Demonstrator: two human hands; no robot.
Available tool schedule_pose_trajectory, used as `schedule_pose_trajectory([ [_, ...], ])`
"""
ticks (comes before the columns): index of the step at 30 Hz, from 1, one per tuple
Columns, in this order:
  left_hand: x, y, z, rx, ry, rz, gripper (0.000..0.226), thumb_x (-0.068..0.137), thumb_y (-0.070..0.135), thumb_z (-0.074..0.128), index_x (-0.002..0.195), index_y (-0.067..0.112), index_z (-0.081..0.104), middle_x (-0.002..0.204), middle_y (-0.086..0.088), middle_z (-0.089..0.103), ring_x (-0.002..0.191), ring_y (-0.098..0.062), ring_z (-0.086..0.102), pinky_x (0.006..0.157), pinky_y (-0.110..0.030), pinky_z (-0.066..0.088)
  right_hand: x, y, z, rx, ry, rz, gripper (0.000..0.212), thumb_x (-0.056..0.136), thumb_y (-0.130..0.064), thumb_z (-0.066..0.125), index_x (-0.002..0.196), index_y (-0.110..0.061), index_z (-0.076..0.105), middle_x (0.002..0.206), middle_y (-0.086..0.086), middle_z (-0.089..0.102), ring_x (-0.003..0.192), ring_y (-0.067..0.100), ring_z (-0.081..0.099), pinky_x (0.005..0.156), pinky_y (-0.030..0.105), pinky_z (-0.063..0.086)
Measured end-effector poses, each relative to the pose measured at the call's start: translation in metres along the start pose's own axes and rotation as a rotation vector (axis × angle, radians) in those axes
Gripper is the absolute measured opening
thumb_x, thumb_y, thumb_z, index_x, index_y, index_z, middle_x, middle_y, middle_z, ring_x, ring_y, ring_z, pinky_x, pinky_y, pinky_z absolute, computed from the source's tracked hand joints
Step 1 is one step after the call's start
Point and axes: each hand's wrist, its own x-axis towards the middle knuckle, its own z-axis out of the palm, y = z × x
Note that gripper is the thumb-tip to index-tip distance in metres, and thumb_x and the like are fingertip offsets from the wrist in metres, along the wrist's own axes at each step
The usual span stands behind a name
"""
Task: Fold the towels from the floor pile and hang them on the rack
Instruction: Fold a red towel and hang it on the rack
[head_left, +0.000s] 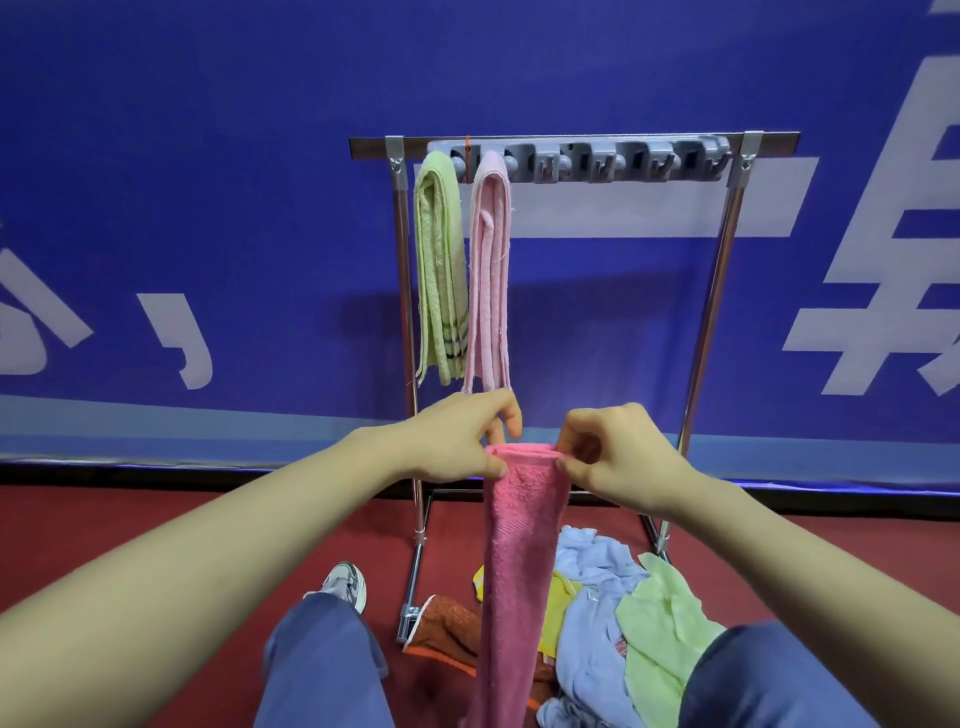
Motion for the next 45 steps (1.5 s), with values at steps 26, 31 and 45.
schedule_pose_trajectory([
  [26, -0.0052, -0.0016, 0.0072, 0.053, 0.159, 0.051, 0.023, 0.078, 0.014, 0.073, 0.085, 0.029, 0.056, 0.079, 0.019, 0.063, 0.078, -0.003, 0.060, 0.075, -0.034, 0.051, 0.0014, 0.0002, -0.0026, -0.070, 0.039, -0.007, 0.004, 0.080, -0.018, 0.075, 0.078, -0.017, 0.072, 0.066, -0.007, 0.071, 0.062, 0.007, 0.066, 0.062, 0.010, 0.045],
  [31, -0.0046, -0.0010, 0.0069, 0.031, 0.180, 0.031, 0.023, 0.075, 0.012, 0.074, 0.079, 0.027, 0.058, 0.068, 0.021, 0.060, 0.071, -0.002, 0.059, 0.070, -0.028, 0.050, 0.0018, 0.0000, -0.0025, -0.081, 0.036, -0.009, 0.005, 0.080, -0.019, 0.076, 0.079, -0.017, 0.072, 0.067, -0.006, 0.072, 0.063, 0.007, 0.066, 0.062, 0.008, 0.042],
  [45, 0.0010, 0.0059, 0.0020, -0.009, 0.187, -0.038, 0.028, 0.071, 0.004, 0.083, 0.064, 0.019, 0.061, 0.076, 0.003, 0.073, 0.065, 0.001, 0.062, 0.063, -0.012, 0.046, 0.0050, -0.0001, -0.0049, -0.087, 0.046, 0.017, 0.013, 0.079, -0.016, 0.076, 0.074, -0.020, 0.065, 0.067, -0.008, 0.071, 0.065, 0.007, 0.067, 0.066, 0.021, 0.051],
])
